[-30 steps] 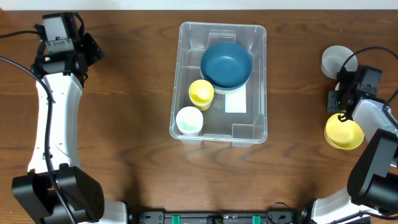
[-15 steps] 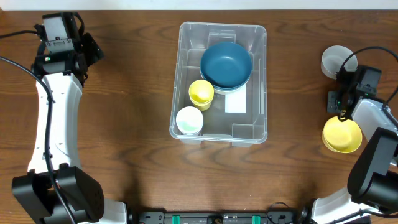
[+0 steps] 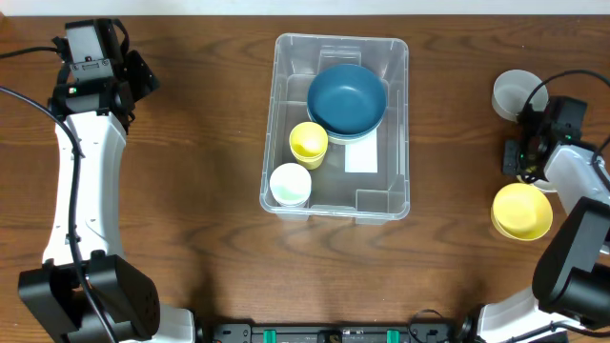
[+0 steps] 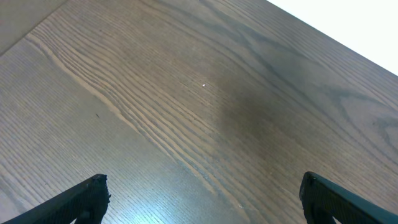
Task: Pack container
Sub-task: 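Grasp the white bowl rim with the right gripper and lift, then carry the white bowl into the container's front-right and release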
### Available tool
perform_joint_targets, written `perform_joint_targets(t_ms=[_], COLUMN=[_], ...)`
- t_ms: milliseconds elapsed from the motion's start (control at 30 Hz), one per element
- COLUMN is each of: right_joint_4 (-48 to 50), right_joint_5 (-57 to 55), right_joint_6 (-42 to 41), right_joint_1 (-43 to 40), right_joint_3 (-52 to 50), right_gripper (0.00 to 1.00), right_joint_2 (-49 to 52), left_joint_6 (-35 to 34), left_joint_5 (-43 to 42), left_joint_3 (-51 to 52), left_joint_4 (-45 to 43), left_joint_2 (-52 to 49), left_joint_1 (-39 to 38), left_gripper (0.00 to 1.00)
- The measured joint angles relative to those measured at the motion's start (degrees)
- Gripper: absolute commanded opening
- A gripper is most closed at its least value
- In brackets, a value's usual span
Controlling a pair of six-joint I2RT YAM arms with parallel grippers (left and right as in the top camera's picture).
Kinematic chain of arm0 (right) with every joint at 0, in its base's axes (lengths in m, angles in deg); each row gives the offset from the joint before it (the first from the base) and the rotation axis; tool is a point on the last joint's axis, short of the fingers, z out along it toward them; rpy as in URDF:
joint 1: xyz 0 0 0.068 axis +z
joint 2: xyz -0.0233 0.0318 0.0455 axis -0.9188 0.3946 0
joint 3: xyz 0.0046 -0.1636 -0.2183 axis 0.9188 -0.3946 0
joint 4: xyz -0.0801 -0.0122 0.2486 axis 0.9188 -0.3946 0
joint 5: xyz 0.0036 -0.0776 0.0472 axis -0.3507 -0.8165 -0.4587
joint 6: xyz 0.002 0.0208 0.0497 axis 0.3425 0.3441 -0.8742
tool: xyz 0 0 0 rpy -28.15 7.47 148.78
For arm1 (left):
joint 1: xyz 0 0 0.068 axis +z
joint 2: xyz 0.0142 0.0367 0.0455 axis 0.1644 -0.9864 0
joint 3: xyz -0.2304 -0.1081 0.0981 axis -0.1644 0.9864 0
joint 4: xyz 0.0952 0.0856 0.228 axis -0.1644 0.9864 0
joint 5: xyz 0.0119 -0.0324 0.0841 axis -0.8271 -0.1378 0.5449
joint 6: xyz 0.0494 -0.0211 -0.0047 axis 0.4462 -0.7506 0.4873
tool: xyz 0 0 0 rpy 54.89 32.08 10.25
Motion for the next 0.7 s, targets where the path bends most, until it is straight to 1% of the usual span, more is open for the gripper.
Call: perform_joint_targets(t_ms=[100, 367, 533, 700], right_joint_4=[-1.18, -2.54, -3.39, -4.2], right_joint_5=[-0.09, -0.37, -0.42, -0.37], right_joint_6=[-0.52, -1.14, -1.16, -1.29], right_joint_1=[0.26, 2.97, 7.23, 14.25], right_joint_3=[0.85, 1.05, 1.14, 1.79], right_gripper=[0.01, 0.01, 0.01, 0.01], right_joint_2=[-1.53, -9.35, -14.56, -19.98], left_joint_6=[0.0, 0.0, 0.0, 0.0], left_joint_5=[0.0, 0.0, 0.0, 0.0], left_joint_3=[0.0, 0.0, 0.0, 0.0], left_joint_4=[0.0, -0.02, 0.0, 0.0], left_joint_2=[0.0, 0.0, 0.0, 0.0], left_joint_1=[0.0, 0.0, 0.0, 0.0], left_gripper=[0.98, 0.98, 0.98, 0.98])
